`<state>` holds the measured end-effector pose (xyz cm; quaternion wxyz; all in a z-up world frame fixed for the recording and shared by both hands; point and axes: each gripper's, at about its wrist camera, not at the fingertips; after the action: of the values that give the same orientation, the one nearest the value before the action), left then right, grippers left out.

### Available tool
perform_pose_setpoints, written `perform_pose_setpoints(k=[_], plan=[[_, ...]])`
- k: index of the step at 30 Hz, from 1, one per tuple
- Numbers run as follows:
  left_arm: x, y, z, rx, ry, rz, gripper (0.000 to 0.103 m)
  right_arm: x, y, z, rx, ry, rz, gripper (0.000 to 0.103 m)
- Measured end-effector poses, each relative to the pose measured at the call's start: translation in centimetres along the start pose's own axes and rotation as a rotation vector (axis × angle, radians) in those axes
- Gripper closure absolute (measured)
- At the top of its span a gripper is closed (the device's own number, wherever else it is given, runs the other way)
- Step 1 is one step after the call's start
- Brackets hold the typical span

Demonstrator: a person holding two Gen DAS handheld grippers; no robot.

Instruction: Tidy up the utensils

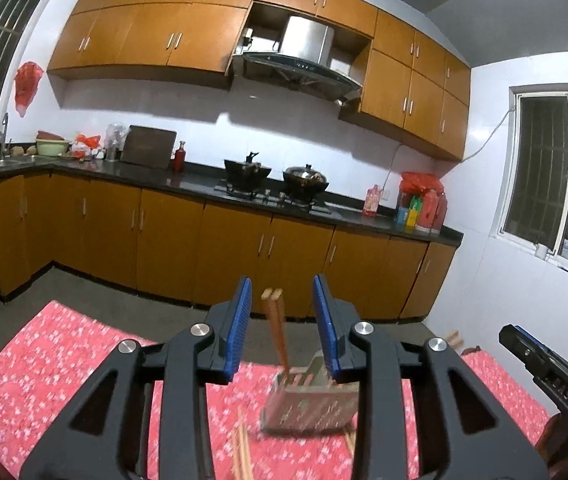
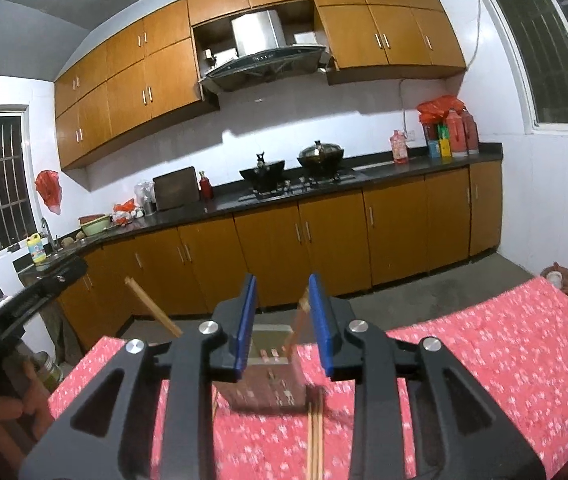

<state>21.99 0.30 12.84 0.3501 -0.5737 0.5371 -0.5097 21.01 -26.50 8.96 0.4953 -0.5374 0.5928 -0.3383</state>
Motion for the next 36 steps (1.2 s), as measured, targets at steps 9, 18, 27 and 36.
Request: perform_pose_setpoints(k=[9, 18, 27, 36], plan=[[-3.9, 9.9, 1.4, -0.337, -0.074, 0.062, 0.071, 3.5, 11.8, 4.5, -0.427, 0.036, 0.025, 0.074], [-5.5, 16.3, 2.5, -0.542, -0.046, 0.025, 0.071, 3.0, 18.3, 7.0, -0.62, 0.023, 0.032, 0.083], [-4.5, 18.6, 2.9, -0.599, -0.012, 0.036, 0.071, 3.4, 18.8, 7.2, -0.617, 0.053, 0.021, 0.085], [-4.2, 19.7, 3.5, -0.638, 0.002, 0.04, 0.071, 3.9, 18.5, 7.4, -0.611, 0.052, 0.041, 0.086]])
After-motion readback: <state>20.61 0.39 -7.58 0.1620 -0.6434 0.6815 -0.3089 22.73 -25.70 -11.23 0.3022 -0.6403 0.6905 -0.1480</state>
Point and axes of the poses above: each gripper's, at about its wrist camera, not at the fingertips, and z roughly the way its jaws point, x to its right, y to its underside, and after that the axes turned 2 degrees about -y, right-handed
